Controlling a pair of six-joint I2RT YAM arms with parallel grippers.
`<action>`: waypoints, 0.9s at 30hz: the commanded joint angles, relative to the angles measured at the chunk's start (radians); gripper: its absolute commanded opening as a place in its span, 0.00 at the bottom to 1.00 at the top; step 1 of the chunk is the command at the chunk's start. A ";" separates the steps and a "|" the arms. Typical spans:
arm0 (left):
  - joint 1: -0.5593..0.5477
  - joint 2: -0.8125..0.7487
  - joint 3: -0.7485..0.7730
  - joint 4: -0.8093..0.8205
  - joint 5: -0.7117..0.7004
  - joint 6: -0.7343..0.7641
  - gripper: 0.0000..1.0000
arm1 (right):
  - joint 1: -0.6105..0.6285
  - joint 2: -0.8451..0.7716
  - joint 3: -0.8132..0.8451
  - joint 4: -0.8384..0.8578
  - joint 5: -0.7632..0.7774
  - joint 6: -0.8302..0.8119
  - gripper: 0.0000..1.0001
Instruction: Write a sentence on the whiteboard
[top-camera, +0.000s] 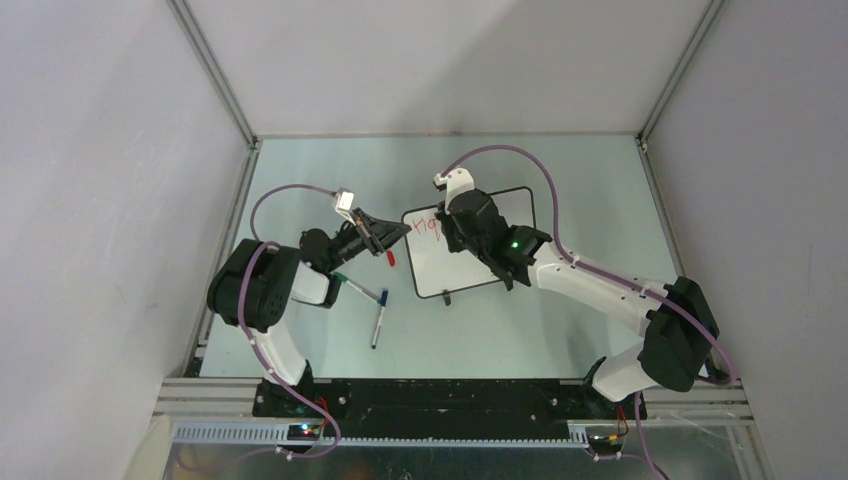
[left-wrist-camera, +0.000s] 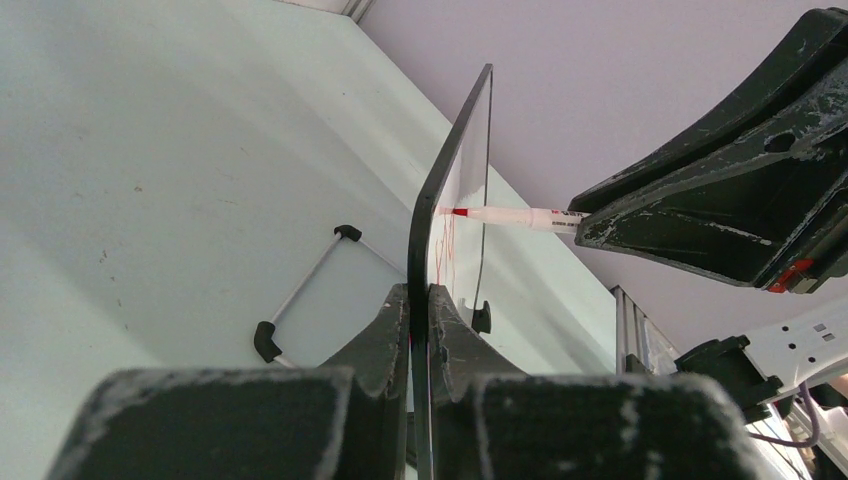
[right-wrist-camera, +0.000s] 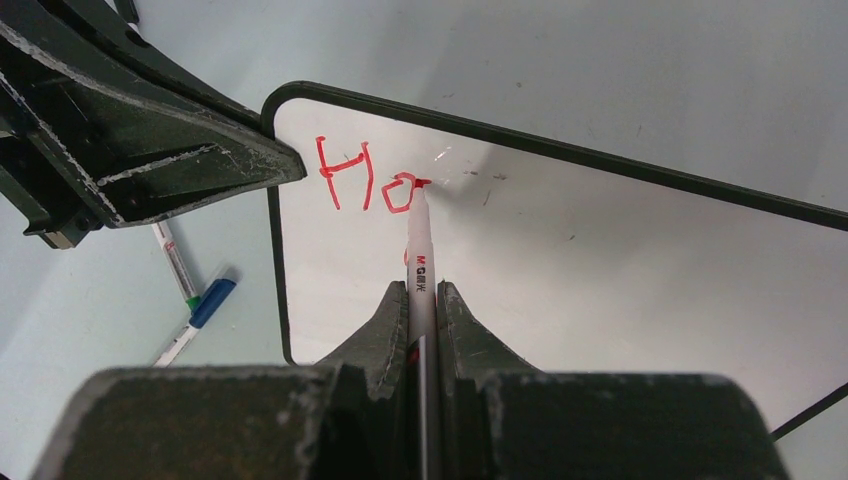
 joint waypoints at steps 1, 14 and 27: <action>-0.013 -0.003 0.019 0.028 0.019 0.047 0.00 | -0.007 0.016 0.042 0.017 0.015 -0.006 0.00; -0.013 0.000 0.020 0.029 0.020 0.047 0.00 | -0.011 0.007 0.041 0.000 0.072 -0.006 0.00; -0.013 -0.003 0.018 0.029 0.019 0.048 0.00 | -0.011 0.000 0.042 -0.047 0.095 0.010 0.00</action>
